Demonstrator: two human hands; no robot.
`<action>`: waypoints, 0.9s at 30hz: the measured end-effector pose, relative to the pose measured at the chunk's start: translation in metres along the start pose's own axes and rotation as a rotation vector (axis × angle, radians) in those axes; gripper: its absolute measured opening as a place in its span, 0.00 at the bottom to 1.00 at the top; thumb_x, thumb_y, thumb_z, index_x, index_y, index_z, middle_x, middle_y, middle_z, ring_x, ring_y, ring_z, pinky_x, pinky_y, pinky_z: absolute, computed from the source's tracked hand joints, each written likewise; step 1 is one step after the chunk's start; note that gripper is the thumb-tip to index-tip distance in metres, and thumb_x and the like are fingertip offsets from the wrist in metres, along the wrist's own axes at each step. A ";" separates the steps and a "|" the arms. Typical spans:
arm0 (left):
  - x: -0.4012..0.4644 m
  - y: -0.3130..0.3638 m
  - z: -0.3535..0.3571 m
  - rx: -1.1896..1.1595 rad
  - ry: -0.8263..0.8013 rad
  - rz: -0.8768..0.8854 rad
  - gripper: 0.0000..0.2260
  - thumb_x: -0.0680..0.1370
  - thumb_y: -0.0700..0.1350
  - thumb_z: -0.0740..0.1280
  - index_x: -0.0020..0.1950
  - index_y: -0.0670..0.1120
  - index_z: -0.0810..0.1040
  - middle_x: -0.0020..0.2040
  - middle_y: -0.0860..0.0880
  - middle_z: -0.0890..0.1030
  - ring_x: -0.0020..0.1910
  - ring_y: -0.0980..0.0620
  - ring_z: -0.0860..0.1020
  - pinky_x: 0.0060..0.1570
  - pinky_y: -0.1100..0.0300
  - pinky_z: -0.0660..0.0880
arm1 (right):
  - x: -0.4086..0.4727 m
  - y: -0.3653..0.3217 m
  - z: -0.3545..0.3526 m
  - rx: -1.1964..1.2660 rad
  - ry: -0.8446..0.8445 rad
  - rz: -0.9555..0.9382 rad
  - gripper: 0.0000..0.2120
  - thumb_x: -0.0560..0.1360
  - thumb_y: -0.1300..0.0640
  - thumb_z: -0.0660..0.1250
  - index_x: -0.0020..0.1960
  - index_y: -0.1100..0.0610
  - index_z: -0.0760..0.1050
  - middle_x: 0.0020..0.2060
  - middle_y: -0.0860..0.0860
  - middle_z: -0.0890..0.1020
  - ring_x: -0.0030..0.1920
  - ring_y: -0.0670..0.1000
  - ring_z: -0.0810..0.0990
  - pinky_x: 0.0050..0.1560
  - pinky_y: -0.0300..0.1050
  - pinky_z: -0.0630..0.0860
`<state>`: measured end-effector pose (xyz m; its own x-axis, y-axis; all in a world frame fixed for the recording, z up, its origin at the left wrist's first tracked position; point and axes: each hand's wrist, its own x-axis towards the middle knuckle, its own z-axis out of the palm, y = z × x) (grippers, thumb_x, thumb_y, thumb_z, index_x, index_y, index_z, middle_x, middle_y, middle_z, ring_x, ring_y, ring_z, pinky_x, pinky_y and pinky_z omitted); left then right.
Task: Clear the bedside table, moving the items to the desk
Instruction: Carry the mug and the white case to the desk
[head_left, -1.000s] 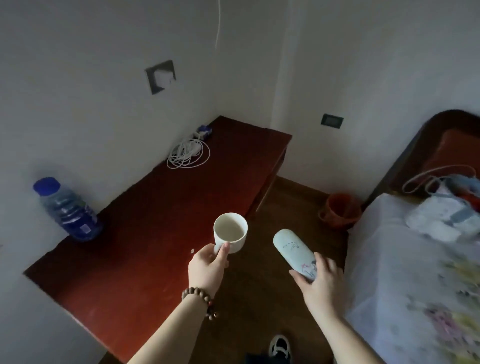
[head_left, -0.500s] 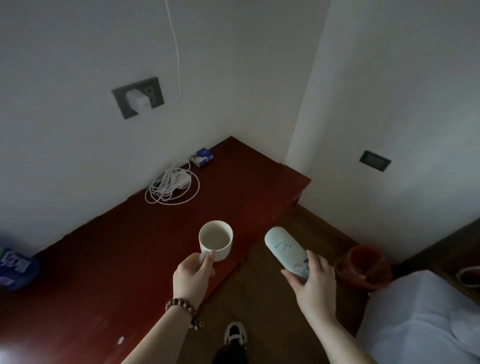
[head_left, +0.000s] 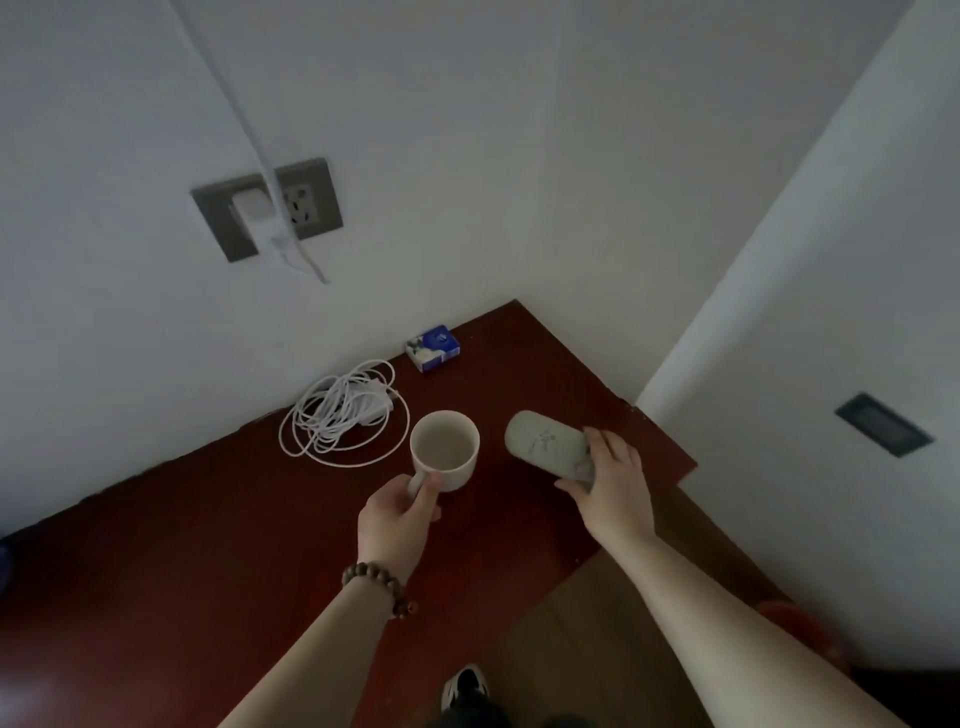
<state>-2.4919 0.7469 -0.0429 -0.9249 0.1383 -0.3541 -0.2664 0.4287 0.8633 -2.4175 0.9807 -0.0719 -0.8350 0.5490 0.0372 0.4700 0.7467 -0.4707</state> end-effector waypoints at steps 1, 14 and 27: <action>0.004 0.003 0.002 0.000 0.015 -0.009 0.15 0.77 0.55 0.65 0.39 0.45 0.79 0.36 0.48 0.84 0.39 0.46 0.82 0.41 0.52 0.78 | 0.016 0.001 0.002 -0.007 -0.033 -0.017 0.37 0.70 0.48 0.71 0.74 0.54 0.59 0.70 0.51 0.66 0.71 0.54 0.60 0.71 0.52 0.62; 0.024 0.027 0.035 0.008 0.175 -0.126 0.13 0.77 0.54 0.66 0.40 0.46 0.81 0.34 0.51 0.84 0.38 0.49 0.82 0.46 0.46 0.78 | 0.175 0.005 0.020 -0.259 -0.387 -0.452 0.37 0.75 0.56 0.66 0.76 0.55 0.48 0.76 0.53 0.55 0.76 0.53 0.47 0.74 0.49 0.42; 0.024 0.039 0.055 -0.089 0.332 -0.203 0.13 0.77 0.55 0.66 0.41 0.47 0.81 0.35 0.50 0.84 0.40 0.46 0.82 0.47 0.43 0.79 | 0.129 -0.002 0.059 -0.361 -0.220 -0.546 0.32 0.75 0.34 0.46 0.76 0.42 0.45 0.76 0.59 0.48 0.73 0.70 0.46 0.68 0.71 0.53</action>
<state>-2.5092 0.8165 -0.0372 -0.8845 -0.2435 -0.3979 -0.4619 0.3370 0.8204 -2.5433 1.0281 -0.1186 -0.9999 -0.0016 -0.0120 -0.0003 0.9939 -0.1107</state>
